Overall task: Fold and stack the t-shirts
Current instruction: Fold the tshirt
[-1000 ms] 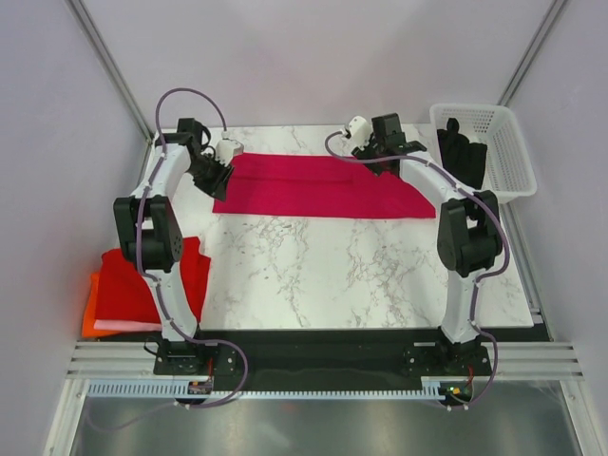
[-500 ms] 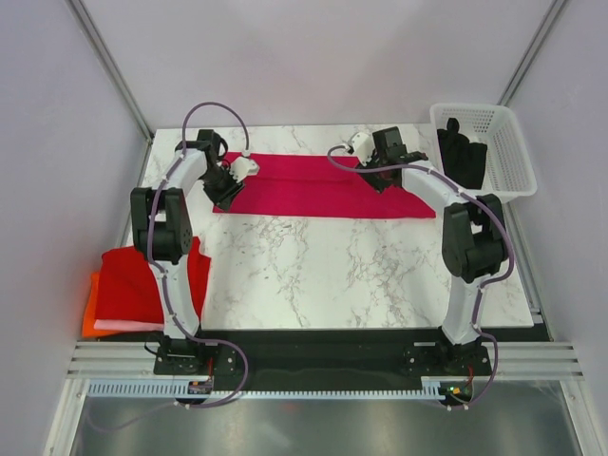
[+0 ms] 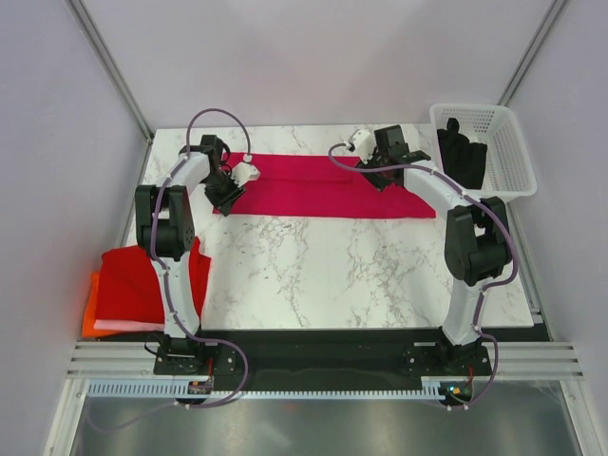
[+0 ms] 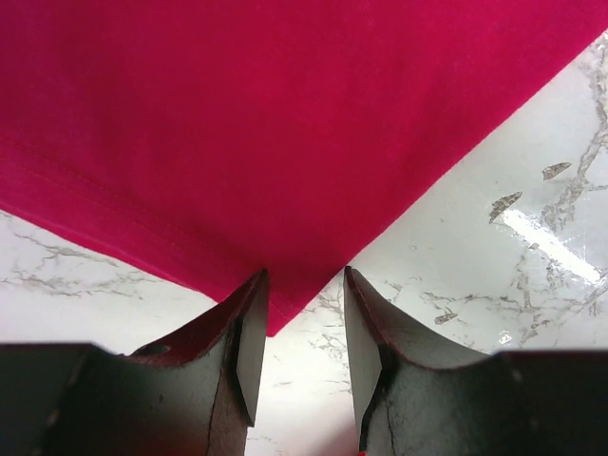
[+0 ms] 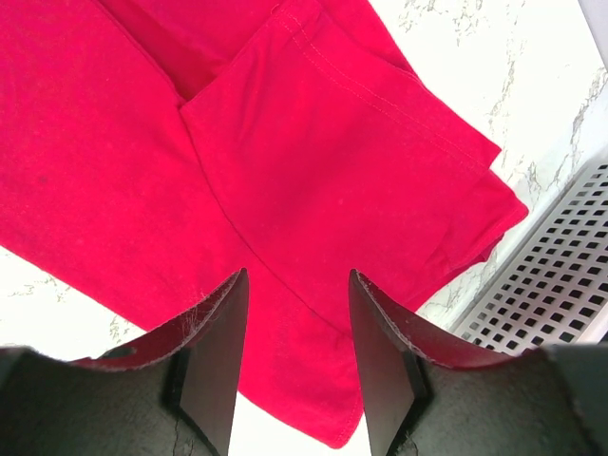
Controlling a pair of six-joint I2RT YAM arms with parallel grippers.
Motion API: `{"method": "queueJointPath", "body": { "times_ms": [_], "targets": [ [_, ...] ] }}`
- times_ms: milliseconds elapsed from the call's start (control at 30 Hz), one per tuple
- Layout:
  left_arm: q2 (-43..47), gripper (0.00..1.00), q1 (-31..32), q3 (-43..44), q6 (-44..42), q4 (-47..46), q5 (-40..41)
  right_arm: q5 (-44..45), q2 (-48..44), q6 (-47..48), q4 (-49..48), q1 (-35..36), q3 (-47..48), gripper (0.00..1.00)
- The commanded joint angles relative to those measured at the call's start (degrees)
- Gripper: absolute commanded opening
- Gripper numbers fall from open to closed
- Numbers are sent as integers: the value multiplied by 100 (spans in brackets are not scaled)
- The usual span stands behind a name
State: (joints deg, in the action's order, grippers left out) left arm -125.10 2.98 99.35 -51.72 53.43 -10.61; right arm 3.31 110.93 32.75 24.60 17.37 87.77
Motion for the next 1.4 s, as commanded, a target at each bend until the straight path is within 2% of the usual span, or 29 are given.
{"method": "queueJointPath", "body": {
  "times_ms": [0,233,300,433,467,567,667,800,933,1033,1133,1367],
  "targets": [
    [205,44,0,-82,-48,-34,-29,-41,-55,-67,-43,4,91,54],
    [21,45,106,-126,101,-227,-2,-23,25,-67,-43,12,241,55],
    [-14,42,158,-118,189,-324,76,-15,16,-67,-34,12,232,55],
    [-111,25,237,-161,294,-368,261,108,-10,3,-34,4,127,55],
    [-85,18,246,-205,312,-377,287,117,-10,3,-34,-5,109,55],
    [133,8,352,-556,260,-368,349,170,42,-75,-17,-23,74,55],
    [554,3,501,-1066,93,-281,490,144,209,-303,36,-154,196,55],
    [1318,2,756,-1768,-188,235,481,47,795,-471,483,-356,879,55],
    [1935,2,958,-2007,-408,1115,306,108,1447,-515,1186,-471,1637,54],
    [2243,2,1143,-2042,-452,1784,95,152,1694,-446,1231,-497,1875,54],
    [2472,2,1380,-2191,-418,2161,-19,248,1958,-428,1336,-488,2112,54],
    [2604,3,1925,-2517,-14,2391,-292,266,2529,-279,1635,-462,2578,54]
  ]
}}
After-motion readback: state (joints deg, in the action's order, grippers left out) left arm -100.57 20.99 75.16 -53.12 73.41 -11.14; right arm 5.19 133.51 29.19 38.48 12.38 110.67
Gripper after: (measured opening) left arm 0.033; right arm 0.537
